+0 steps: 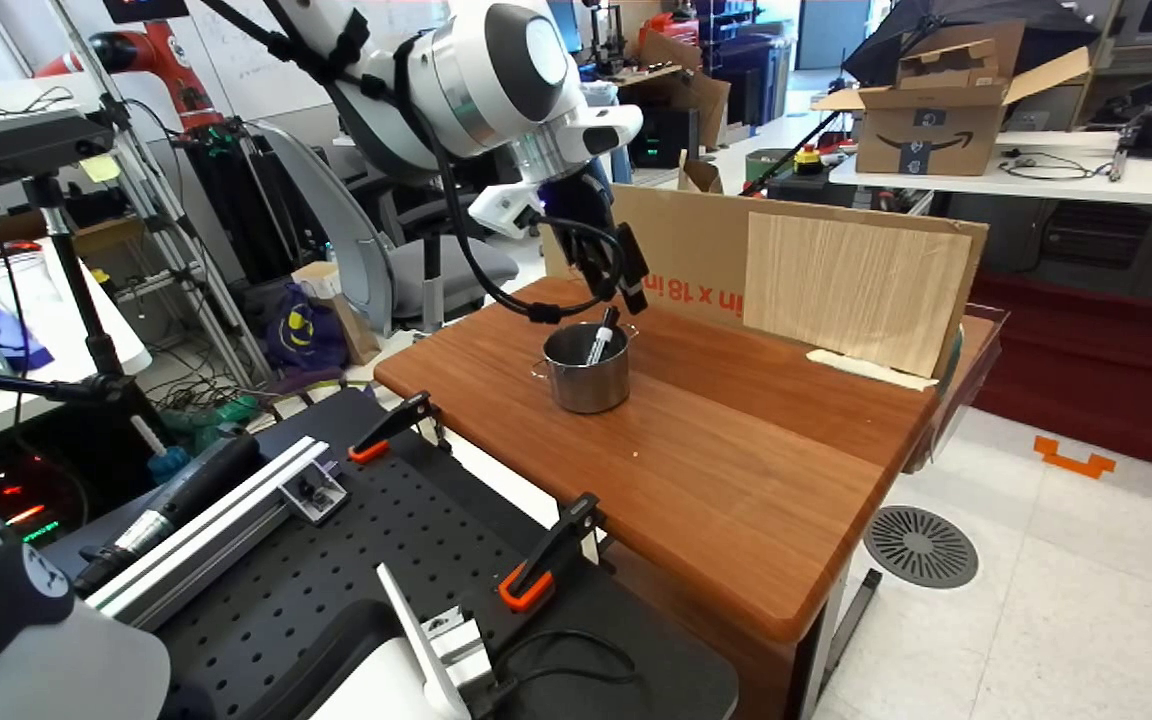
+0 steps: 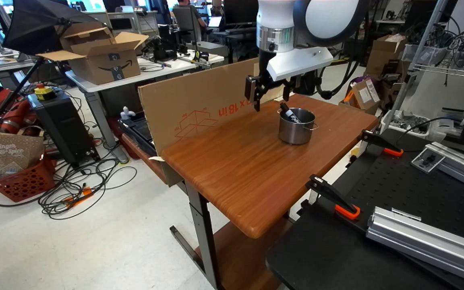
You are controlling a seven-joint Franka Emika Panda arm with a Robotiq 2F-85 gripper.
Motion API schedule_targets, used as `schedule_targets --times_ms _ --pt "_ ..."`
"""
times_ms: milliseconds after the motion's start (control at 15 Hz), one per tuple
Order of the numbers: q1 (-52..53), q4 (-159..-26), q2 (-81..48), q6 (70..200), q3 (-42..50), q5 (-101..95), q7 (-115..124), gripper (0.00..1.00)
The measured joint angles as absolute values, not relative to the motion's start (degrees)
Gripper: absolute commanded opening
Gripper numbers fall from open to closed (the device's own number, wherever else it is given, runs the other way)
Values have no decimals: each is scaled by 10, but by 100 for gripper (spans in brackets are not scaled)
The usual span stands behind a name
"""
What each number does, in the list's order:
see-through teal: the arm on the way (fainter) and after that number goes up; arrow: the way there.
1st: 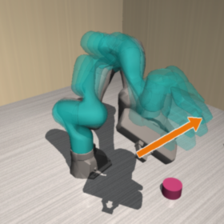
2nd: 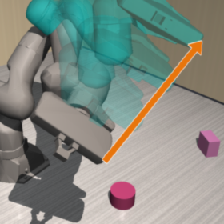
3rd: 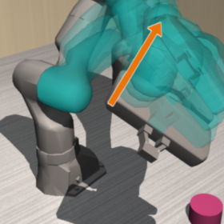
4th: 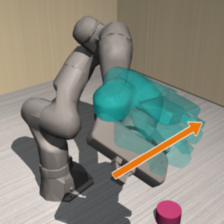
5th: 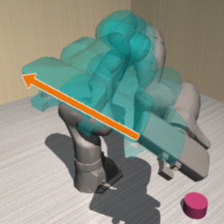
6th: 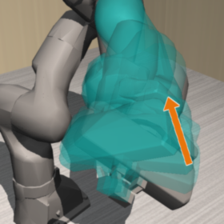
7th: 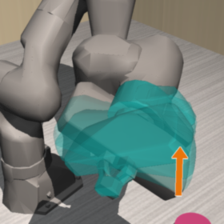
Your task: Put the marker in the pot
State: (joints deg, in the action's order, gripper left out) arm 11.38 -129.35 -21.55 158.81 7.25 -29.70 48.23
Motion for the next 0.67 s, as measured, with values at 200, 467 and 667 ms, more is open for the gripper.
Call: schedule_targets --times_ms 200,467,667 --pt "119 -1296 -207 1588 72 -297 482 100" --pt "124 -1320 -175 1587 65 -273 458 100" --pt "124 -1319 -179 1587 68 -273 458 100"
